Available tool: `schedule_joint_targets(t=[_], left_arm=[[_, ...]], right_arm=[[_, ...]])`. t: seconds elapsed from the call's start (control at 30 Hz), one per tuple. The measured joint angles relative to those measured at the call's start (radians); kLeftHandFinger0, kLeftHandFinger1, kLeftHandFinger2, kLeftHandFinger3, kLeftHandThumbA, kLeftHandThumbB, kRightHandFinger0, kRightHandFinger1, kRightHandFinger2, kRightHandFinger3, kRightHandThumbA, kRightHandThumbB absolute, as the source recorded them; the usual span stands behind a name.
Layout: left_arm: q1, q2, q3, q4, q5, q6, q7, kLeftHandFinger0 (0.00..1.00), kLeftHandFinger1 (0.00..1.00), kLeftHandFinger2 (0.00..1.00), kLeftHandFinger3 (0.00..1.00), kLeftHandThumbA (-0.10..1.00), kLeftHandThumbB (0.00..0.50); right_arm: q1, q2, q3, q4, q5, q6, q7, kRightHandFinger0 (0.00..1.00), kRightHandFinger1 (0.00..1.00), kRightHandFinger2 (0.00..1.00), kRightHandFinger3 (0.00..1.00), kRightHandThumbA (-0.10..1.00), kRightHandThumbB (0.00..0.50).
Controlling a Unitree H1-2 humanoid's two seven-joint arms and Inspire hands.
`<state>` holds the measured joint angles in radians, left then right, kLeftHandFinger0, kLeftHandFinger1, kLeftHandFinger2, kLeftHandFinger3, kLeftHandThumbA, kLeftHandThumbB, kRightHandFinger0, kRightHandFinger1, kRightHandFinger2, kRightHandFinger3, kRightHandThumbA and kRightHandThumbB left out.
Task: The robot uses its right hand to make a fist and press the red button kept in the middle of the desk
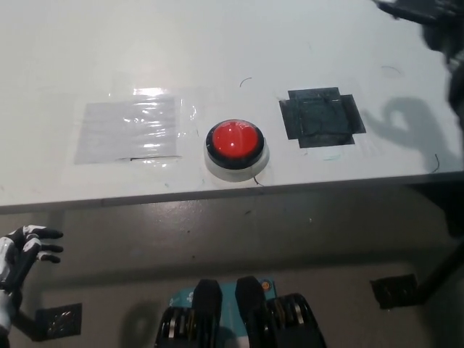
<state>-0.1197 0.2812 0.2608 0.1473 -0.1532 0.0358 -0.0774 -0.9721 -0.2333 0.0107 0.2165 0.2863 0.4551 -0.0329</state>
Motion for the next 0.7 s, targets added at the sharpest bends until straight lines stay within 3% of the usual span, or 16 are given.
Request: schedule_joint_targets(t=[0.1,0.13,0.27,0.3,0.37,0.43,0.6,0.63,0.7], left_arm=[[0.0,0.0,0.0,-0.004,0.0,0.005,0.0,0.57,0.55,0.61,0.54,0.56,0.007],[0.0,0.0,-0.001,-0.005,0.0,0.005,0.0,0.53,0.52,0.58,0.52,0.55,0.003],[-0.001,0.0,0.0,-0.005,-0.001,0.005,-0.003,0.49,0.49,0.55,0.51,0.53,0.014],[-0.001,0.0,0.001,-0.005,-0.002,0.005,-0.003,0.49,0.49,0.55,0.51,0.54,0.025],[-0.001,0.0,0.001,-0.005,-0.003,0.007,-0.004,0.49,0.48,0.54,0.5,0.55,0.025],[-0.001,0.0,0.0,-0.006,-0.003,0.009,-0.007,0.52,0.51,0.56,0.5,0.54,0.023],[-0.001,0.0,0.0,-0.007,-0.004,0.009,-0.013,0.41,0.43,0.5,0.48,0.54,0.02],[-0.001,0.0,-0.001,-0.007,-0.004,0.009,-0.014,0.42,0.44,0.51,0.49,0.57,0.044],[-0.001,0.0,-0.002,-0.008,-0.002,0.009,-0.013,0.44,0.46,0.52,0.5,0.56,0.029]], right_arm=[[-0.04,0.06,0.01,0.014,-0.022,-0.001,-0.006,0.0,0.11,0.31,0.15,0.71,0.25],[-0.053,0.075,0.012,0.016,-0.026,-0.001,-0.008,0.0,0.06,0.28,0.19,0.7,0.233],[-0.108,0.136,0.014,0.036,-0.043,-0.005,-0.01,0.0,0.06,0.34,0.3,0.66,0.196],[-0.12,0.154,0.014,0.051,-0.045,-0.008,-0.01,0.0,0.06,0.34,0.31,0.65,0.213],[-0.133,0.178,0.014,0.071,-0.047,-0.014,-0.009,0.0,0.06,0.35,0.32,0.64,0.216],[-0.139,0.207,0.014,0.091,-0.051,-0.019,-0.008,0.0,0.06,0.33,0.3,0.64,0.18],[-0.138,0.27,0.028,0.154,-0.077,-0.045,-0.009,0.0,0.0,0.27,0.21,0.63,0.133],[-0.138,0.291,0.034,0.17,-0.082,-0.054,-0.008,0.0,0.0,0.26,0.22,0.63,0.134],[-0.136,0.317,0.037,0.192,-0.086,-0.068,-0.004,0.0,0.0,0.25,0.2,0.59,0.105]])
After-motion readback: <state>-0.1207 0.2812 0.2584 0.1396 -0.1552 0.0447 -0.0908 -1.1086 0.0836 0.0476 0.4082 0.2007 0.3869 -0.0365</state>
